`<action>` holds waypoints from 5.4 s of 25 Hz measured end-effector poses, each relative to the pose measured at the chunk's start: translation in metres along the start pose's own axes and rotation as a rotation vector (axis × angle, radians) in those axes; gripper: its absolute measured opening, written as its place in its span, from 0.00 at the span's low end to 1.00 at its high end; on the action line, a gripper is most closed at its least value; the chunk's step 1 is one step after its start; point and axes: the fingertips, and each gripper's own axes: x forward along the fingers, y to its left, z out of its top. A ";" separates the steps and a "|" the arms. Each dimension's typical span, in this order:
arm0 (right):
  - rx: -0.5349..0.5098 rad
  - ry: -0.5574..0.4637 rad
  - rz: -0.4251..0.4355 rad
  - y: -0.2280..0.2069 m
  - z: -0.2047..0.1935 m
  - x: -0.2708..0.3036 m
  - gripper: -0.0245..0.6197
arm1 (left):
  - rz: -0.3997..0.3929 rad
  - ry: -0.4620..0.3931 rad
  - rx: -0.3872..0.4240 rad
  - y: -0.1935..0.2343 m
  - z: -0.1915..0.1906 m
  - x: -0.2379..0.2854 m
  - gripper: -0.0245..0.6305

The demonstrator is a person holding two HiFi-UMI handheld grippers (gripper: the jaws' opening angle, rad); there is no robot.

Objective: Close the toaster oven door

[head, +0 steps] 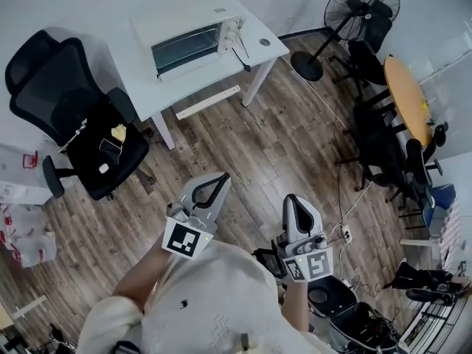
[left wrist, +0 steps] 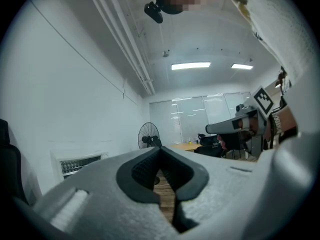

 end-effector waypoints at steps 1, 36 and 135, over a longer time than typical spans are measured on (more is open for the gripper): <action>-0.013 -0.001 0.002 -0.002 0.002 0.008 0.05 | 0.002 -0.013 -0.004 0.007 0.001 0.004 0.04; -0.009 0.049 0.537 -0.078 -0.015 0.312 0.05 | 0.610 0.075 -0.080 0.192 -0.026 0.076 0.04; 1.465 0.210 0.387 -0.079 -0.464 0.501 0.18 | 0.541 0.288 -0.230 0.249 -0.304 0.153 0.04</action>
